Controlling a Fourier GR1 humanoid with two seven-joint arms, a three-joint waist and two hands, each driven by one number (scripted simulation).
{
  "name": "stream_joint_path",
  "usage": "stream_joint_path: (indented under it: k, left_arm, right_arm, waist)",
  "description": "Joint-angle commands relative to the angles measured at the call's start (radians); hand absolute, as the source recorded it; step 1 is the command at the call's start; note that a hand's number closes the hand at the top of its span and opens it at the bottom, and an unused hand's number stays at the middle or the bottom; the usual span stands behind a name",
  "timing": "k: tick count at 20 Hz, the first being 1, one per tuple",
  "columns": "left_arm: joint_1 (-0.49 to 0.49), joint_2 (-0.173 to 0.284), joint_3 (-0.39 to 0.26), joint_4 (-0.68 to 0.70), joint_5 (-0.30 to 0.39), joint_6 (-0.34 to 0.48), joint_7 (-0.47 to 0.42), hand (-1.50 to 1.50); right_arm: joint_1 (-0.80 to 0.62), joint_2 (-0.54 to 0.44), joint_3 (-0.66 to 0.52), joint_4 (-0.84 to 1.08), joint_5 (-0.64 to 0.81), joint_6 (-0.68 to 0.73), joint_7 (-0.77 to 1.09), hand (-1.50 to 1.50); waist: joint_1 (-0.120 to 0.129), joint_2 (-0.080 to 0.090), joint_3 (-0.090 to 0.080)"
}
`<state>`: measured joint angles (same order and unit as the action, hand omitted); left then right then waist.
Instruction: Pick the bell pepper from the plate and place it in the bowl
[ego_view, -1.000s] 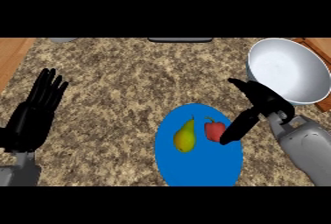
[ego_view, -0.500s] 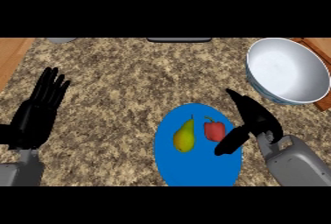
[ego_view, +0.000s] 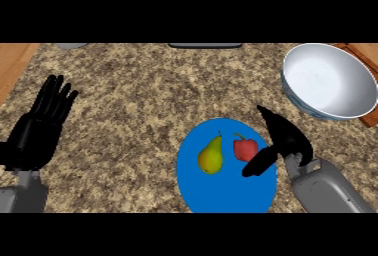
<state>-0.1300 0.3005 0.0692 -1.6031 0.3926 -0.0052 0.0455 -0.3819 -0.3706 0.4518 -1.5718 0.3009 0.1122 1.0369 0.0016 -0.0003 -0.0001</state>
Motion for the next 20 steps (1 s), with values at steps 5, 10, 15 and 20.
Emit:
stream_joint_path:
  k: [5,10,15,20]
  left_arm:
    - [0.044,-0.005,0.036,-0.011,0.001,-0.063,-0.006,0.00]
    - [0.040,-0.054,0.022,-0.007,-0.044,-0.033,-0.020,0.00]
    - [0.019,-0.045,0.028,-0.046,-0.034,-0.025,0.038,0.00]
    - [0.019,-0.061,0.033,0.021,-0.069,-0.052,-0.017,0.00]
  right_arm:
    - [0.027,0.103,-0.007,0.108,0.100,0.032,-0.006,-1.50]
    - [-0.014,0.141,-0.067,0.181,0.111,0.090,-0.033,-1.50]
    - [-0.081,0.094,-0.059,0.224,0.119,0.197,-0.104,1.50]
    - [-0.029,0.084,-0.044,0.214,0.208,0.209,-0.180,1.50]
  waist:
    - [0.002,0.000,0.000]
    - [0.002,0.000,0.000]
    - [0.008,-0.001,0.000]
    - [0.000,0.000,0.000]
